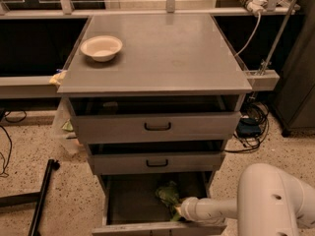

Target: Pick green rice chip bag from bottom drawer and place on counter

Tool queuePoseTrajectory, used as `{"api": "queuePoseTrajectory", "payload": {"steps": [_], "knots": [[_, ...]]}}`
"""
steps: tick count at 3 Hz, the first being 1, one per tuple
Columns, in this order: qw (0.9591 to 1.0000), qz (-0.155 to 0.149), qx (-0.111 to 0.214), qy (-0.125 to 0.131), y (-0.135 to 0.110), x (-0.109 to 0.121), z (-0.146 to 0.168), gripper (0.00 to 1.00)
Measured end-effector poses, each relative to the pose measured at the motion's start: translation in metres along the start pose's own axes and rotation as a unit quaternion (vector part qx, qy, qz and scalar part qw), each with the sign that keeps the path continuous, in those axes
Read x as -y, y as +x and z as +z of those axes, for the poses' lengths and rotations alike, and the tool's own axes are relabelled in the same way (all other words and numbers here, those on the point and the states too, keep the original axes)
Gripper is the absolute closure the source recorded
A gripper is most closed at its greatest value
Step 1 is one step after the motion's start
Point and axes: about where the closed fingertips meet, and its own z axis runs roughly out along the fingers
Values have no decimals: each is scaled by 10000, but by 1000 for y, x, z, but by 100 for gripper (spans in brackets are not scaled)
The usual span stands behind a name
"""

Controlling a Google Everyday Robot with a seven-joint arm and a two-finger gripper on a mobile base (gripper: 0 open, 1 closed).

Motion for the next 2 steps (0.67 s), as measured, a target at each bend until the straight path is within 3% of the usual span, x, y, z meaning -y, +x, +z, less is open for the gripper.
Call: {"api": "queuePoseTrajectory", "payload": {"steps": [1, 2], "knots": [[9967, -713, 279, -254, -34, 3, -20, 100], [9833, -1629, 783, -214, -92, 36, -54, 100]]}}
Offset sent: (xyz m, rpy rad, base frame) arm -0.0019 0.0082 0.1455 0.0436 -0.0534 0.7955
